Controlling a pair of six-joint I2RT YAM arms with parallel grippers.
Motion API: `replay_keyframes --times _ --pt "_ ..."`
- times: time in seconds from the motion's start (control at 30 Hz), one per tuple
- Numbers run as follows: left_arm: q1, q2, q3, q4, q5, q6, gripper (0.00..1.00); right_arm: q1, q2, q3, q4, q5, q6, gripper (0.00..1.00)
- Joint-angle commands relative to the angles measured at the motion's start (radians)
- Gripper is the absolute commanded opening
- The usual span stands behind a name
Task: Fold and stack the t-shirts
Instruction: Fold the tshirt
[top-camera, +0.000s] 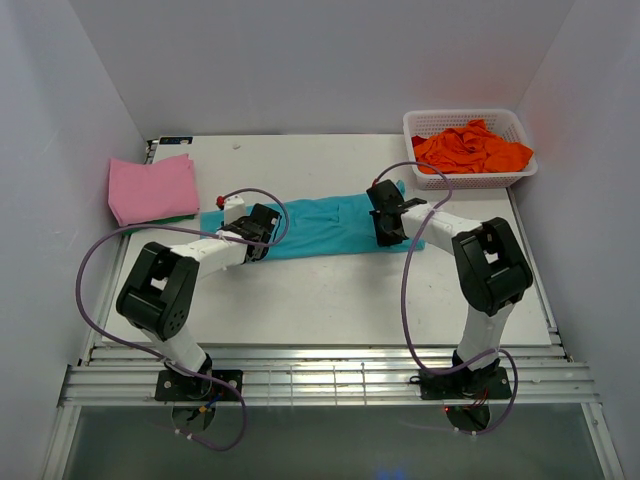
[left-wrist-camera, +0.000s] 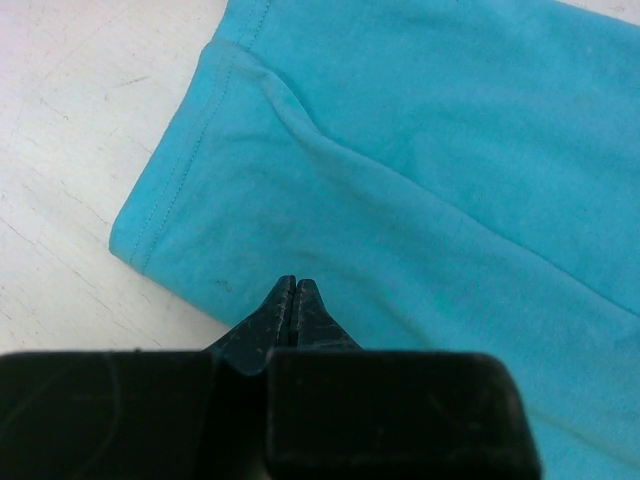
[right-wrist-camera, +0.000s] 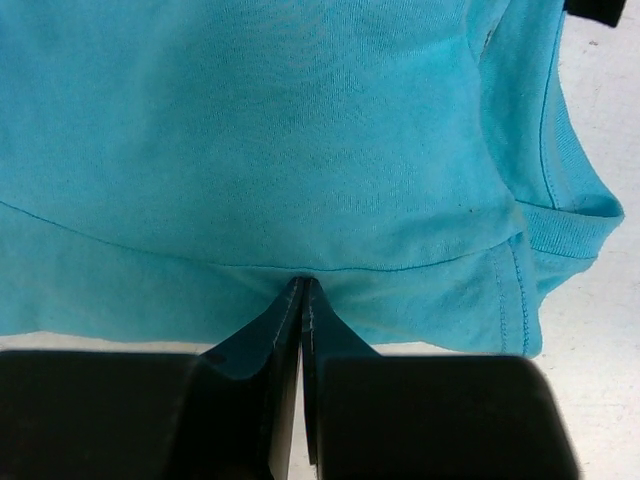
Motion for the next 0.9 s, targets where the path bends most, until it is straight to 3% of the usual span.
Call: replay_keyframes --times 0.0,0.33,0.63,0.87 --pt "0.006 -0.011 -0.006 -0.001 -0.019 -0.022 0.00 0.002 0.023 0.013 0.017 0.006 0.021 0.08" --pt "0.015 0.061 0.030 -0.028 0.062 -0.012 0.00 -0.007 0.063 0.057 0.007 0.016 0.019 0.08" --pt "0.017 0.128 0.037 -0.130 0.153 -0.111 0.00 -0.036 0.151 0.131 -0.019 0.007 0.011 0.08" --pt "-0.023 0.066 -0.062 -0.127 0.254 -0.258 0.00 -0.059 0.252 0.262 -0.065 0.007 -0.016 0.08"
